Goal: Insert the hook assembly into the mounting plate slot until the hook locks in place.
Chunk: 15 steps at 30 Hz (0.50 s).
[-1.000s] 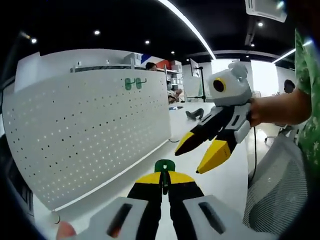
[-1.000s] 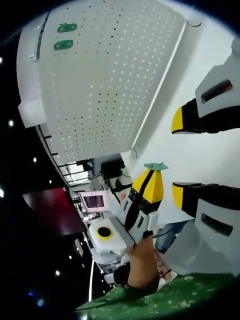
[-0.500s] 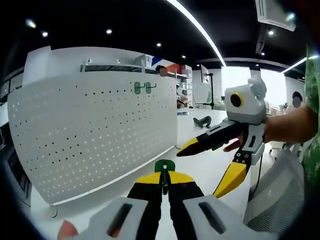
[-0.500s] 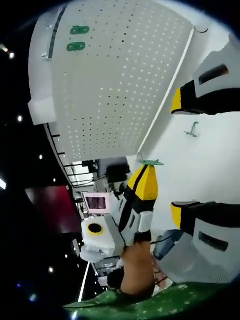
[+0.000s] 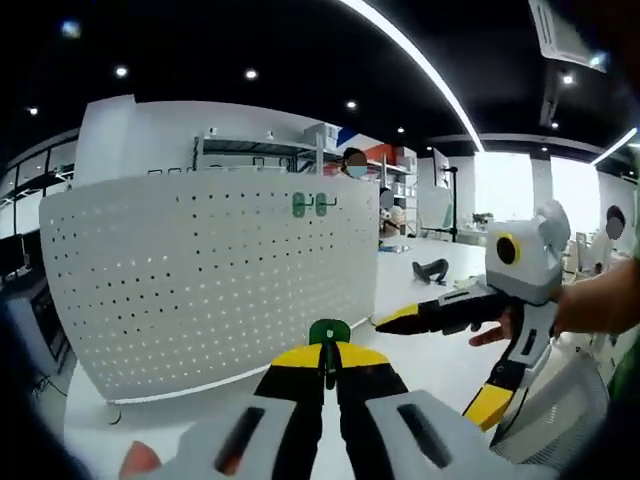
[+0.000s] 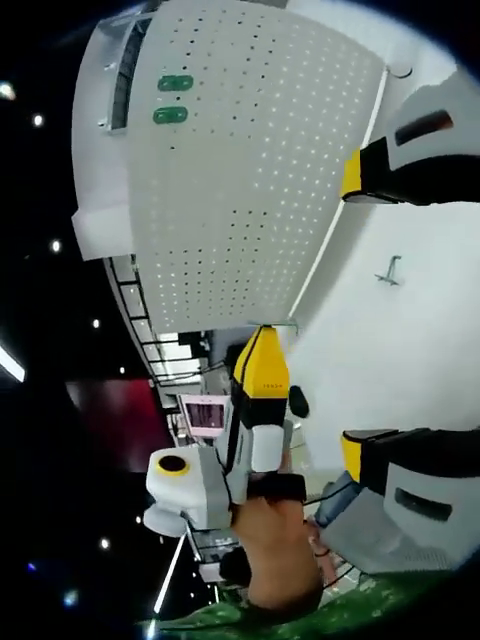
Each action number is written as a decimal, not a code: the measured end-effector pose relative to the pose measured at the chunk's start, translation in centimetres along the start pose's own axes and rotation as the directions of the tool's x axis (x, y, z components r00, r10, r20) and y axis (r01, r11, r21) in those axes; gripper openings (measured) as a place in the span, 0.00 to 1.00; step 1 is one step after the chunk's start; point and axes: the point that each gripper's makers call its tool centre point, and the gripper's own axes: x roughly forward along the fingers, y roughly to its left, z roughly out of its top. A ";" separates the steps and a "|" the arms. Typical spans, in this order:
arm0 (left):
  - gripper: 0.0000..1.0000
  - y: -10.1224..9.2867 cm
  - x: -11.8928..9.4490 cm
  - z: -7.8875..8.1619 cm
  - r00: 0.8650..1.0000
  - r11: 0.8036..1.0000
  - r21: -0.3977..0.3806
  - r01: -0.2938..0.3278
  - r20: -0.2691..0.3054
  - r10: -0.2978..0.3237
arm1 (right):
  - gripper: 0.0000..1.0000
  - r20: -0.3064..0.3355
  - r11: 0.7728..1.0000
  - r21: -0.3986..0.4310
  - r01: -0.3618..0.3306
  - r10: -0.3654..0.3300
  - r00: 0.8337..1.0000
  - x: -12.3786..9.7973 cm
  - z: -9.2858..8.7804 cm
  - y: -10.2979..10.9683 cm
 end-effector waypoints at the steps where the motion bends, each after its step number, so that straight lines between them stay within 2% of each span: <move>1: 0.03 0.0 -0.1 0.2 1.000 1.000 0.002 -0.007 0.004 0.007 | 0.97 0.002 1.000 -0.001 0.002 -0.002 1.000 -0.1 0.1 0.1; 6: 0.03 0.2 -0.4 1.4 0.999 0.999 -0.013 -0.040 0.024 0.040 | 0.95 0.011 1.000 0.002 0.015 -0.015 1.000 -1.0 0.9 0.8; 9: 0.03 -0.2 -0.5 2.8 0.997 0.999 -0.011 -0.047 0.055 0.047 | 0.94 0.011 1.000 0.003 0.025 -0.025 1.000 -1.5 0.8 1.0; 15: 0.03 -0.8 0.1 4.6 0.995 0.998 -0.009 -0.057 0.076 0.058 | 0.93 0.008 0.999 0.008 0.044 -0.044 0.999 -2.6 0.6 0.9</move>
